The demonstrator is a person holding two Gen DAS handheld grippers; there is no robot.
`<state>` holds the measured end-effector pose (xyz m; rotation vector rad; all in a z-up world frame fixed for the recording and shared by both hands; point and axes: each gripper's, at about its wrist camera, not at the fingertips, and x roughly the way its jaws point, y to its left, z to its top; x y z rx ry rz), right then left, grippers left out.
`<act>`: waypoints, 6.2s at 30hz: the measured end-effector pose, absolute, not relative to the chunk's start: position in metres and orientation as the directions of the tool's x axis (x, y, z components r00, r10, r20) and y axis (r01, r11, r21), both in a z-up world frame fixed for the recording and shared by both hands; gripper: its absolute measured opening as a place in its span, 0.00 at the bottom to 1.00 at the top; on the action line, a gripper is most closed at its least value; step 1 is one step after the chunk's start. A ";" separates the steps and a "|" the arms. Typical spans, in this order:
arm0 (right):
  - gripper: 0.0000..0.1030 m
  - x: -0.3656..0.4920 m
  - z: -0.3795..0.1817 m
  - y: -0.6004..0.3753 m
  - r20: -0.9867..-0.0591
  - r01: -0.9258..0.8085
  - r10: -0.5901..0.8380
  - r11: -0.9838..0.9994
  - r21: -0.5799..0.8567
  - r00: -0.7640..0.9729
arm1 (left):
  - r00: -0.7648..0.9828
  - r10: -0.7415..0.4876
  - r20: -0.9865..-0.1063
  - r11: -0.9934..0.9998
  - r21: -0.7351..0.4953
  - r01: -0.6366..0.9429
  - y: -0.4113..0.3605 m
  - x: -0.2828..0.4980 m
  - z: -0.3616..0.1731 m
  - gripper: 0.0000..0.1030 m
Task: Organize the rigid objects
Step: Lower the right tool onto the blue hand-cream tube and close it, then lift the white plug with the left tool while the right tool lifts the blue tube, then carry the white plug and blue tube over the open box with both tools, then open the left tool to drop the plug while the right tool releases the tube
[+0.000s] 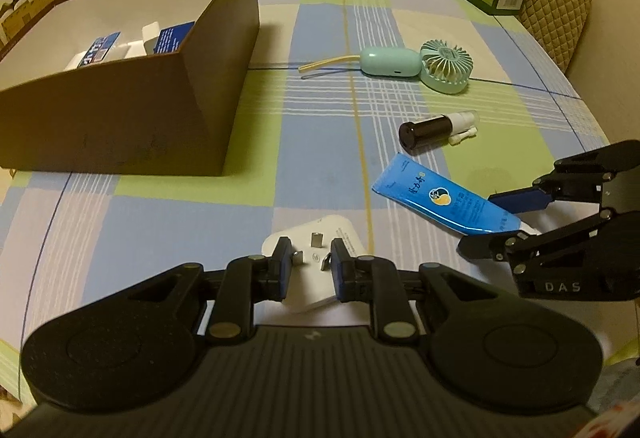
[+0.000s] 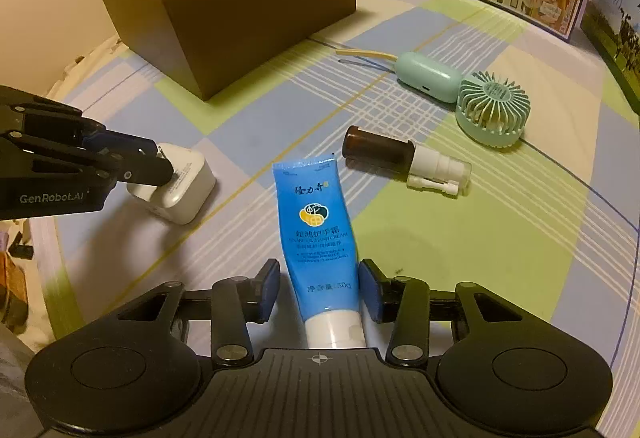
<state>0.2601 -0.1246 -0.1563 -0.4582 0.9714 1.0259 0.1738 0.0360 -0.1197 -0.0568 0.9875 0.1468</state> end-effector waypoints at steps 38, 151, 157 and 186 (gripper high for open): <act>0.32 0.247 -0.155 -0.116 -0.846 -0.868 0.479 0.495 0.042 0.233 | 0.577 0.094 -0.811 0.994 0.040 -0.106 0.035 0.165 -0.118 0.15; 0.48 0.275 -0.098 0.209 -0.858 -0.427 0.387 0.875 0.227 0.336 | 0.599 0.092 -0.796 0.996 0.073 -0.057 0.380 0.290 -0.055 0.31; 0.49 0.274 -0.097 0.208 -0.860 -0.427 0.384 0.876 0.224 0.337 | 0.587 0.083 -0.805 0.996 0.057 -0.063 0.378 0.285 -0.056 0.32; 0.52 0.235 -0.058 0.163 -0.813 -0.505 0.464 0.825 0.253 0.350 | 0.653 0.051 -0.755 0.997 0.002 -0.077 0.341 0.232 -0.015 0.37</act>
